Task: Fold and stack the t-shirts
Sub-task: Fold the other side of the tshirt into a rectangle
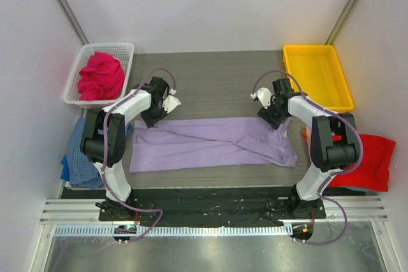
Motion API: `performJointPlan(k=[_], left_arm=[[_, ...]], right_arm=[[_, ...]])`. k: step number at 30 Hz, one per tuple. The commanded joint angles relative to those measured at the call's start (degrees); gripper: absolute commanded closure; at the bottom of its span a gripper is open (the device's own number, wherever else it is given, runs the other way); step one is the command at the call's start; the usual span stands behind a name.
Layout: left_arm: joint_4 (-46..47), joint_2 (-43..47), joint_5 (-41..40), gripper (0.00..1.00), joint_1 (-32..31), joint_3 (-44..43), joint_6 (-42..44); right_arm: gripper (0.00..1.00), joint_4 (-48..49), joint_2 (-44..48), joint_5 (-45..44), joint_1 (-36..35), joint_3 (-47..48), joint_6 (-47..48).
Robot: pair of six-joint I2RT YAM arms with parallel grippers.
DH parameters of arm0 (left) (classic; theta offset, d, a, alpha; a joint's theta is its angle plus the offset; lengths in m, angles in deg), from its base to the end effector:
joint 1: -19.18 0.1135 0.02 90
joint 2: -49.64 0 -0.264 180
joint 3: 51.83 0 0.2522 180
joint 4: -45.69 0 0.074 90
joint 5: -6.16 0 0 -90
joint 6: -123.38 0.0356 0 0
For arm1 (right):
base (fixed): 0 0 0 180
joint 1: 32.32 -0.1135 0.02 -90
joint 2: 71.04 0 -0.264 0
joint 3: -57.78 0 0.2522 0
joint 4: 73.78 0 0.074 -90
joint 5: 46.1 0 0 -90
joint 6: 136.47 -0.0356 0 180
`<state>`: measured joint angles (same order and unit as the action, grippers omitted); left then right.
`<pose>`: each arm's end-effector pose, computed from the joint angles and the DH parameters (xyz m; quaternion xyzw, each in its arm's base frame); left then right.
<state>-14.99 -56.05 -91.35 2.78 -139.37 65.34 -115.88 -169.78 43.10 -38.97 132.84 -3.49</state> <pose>0.3392 -0.0950 0.1819 0.4010 0.9086 0.0777 0.0874 0.3338 0.0384 0.1732 -0.4090 0.8881 -0.0719 0.1972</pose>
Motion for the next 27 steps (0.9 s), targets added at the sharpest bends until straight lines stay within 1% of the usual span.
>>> performJointPlan(k=[1, 7, 12, 17, 19, 21, 27], left_arm=[[0.25, 1.98, -0.58, 0.95, -0.03, -0.58, 0.38], [0.42, 1.72, -0.67, 0.95, -0.03, -0.58, 0.38], [0.07, 1.19, -0.4, 0.95, -0.12, -1.19, 0.03], [-0.1, 0.84, -0.58, 0.95, -0.12, -1.19, 0.03], [-0.02, 1.1, -0.67, 0.95, -0.03, -0.93, 0.11], [0.16, 1.45, -0.93, 0.95, -0.03, -0.49, 0.29], [0.51, 1.36, -1.02, 0.95, -0.03, 0.13, 0.38]], right_arm=[[0.33, -4.26, 4.78, 2.97, 0.5, 2.42, -0.79], [0.31, -10.07, 10.84, 7.74, -0.81, 3.92, -3.95], [0.32, -14.02, 13.48, 10.73, -5.29, 4.36, -6.24], [0.37, -16.83, 12.52, 13.01, -10.48, 3.83, -7.91], [0.39, -16.93, 12.08, 12.4, -12.85, 3.13, -8.09], [0.41, -16.66, 11.64, 11.87, -13.56, 2.42, -8.09], [0.52, -16.49, 11.37, 12.13, -13.82, 1.02, -8.0]])
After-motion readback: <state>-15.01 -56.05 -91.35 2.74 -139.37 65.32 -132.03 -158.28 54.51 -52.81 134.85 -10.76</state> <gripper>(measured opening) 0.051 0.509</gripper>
